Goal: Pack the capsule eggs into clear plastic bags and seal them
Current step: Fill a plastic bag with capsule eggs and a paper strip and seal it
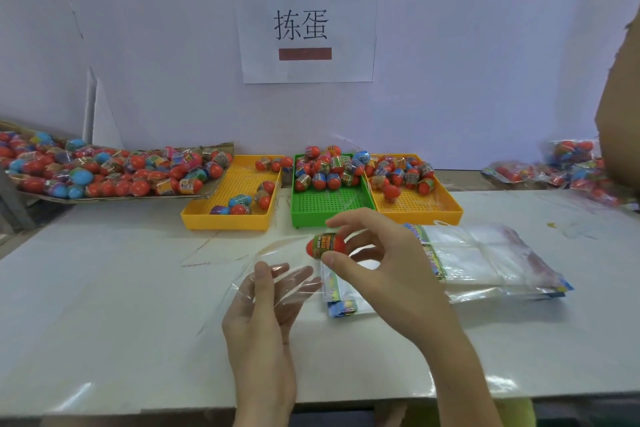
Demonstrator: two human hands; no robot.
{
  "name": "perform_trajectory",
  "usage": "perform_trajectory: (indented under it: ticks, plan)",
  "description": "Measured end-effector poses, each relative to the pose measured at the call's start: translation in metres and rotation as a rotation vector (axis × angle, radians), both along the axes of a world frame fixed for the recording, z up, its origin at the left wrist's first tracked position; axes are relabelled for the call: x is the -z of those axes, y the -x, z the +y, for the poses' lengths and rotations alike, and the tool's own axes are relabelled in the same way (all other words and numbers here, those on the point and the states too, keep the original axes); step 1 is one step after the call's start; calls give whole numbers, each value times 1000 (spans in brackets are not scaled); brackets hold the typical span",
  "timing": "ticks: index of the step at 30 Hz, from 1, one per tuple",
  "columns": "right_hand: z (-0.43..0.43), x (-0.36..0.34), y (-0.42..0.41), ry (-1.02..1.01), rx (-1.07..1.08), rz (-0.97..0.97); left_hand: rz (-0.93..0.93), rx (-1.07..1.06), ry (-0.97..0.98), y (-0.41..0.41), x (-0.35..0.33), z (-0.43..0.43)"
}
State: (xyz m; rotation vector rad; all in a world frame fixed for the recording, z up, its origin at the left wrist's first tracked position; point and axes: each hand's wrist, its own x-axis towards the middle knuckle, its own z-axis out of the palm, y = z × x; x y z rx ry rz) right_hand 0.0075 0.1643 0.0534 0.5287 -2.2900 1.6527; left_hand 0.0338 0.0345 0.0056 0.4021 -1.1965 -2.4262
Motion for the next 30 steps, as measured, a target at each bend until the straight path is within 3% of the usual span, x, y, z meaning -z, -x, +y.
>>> perform_trajectory:
  ticks: [11,18,26,30]
  plan:
    - [-12,8,2,-73,94,70,20,4,6,1,1,-2]
    - [-5,8,4,10,-8,-48,37,19,46,1,4,-3]
    - [-5,10,4,-21,-58,-19,47,24,77,2,7,-3]
    - [-2,11,7,-3,72,35,23,41,91,2,7,-4]
